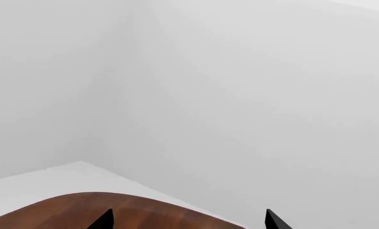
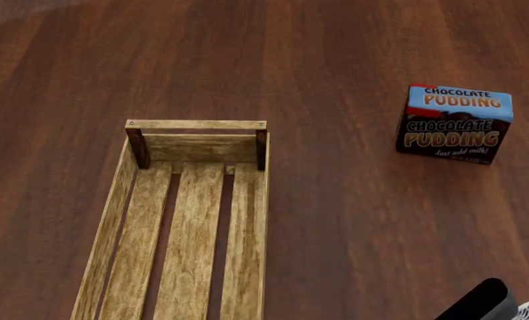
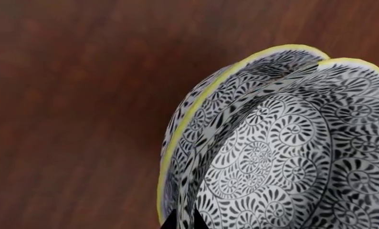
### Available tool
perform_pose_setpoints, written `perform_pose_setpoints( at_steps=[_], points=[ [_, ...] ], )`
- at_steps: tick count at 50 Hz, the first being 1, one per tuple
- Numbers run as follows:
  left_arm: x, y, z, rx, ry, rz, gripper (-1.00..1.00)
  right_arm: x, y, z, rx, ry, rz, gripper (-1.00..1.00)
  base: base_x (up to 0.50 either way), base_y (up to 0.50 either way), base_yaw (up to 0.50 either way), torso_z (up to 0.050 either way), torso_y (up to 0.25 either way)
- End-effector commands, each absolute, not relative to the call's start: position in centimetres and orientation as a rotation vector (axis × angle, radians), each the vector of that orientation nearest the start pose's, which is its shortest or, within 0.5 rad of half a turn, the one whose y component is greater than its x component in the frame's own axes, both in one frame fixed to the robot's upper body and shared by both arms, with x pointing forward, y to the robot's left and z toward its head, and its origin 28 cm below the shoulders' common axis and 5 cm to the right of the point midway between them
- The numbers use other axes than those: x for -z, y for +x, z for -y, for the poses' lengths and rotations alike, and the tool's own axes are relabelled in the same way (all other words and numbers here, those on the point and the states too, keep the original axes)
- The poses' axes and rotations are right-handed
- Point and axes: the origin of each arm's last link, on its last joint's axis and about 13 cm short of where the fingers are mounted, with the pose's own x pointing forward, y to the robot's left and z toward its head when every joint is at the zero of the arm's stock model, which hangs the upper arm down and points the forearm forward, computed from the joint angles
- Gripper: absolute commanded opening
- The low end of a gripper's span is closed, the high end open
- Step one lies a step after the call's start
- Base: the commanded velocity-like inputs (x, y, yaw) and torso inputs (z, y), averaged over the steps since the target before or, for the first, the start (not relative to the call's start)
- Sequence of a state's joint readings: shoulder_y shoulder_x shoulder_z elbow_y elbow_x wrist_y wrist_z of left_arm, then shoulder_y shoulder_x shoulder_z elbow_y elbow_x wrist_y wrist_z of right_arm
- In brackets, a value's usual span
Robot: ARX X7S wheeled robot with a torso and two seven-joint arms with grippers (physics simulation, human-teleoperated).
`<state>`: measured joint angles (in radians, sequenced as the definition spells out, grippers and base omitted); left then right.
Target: Stack the left bowl on the right bowl and place them in the tray.
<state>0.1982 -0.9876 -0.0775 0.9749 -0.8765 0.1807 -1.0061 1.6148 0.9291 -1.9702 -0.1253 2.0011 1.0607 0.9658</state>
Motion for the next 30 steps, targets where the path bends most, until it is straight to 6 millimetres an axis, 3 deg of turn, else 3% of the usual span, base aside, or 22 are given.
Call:
perform_pose_setpoints(
  at_steps=[1,2,30],
  points=[
    [-22.01,12.86,-26.15,-0.222,-0.295,0.531,1.00,-17.35,21.72,18.86,0.014,-0.782,-1.236,-1.00,0.00,0.00,0.00,0.000,0.000],
    [-22.01,12.85,-26.16,-0.222,-0.295,0.531,1.00,-17.37,21.72,18.82,0.011,-0.785,-1.237,1.00,0.00,0.00,0.00,0.000,0.000],
    [-22.10,12.61,-26.30,-0.230,-0.298,0.539,1.00,-17.52,22.04,18.51,0.009,-0.793,-1.234,1.00,0.00,0.00,0.00,0.000,0.000]
  ],
)
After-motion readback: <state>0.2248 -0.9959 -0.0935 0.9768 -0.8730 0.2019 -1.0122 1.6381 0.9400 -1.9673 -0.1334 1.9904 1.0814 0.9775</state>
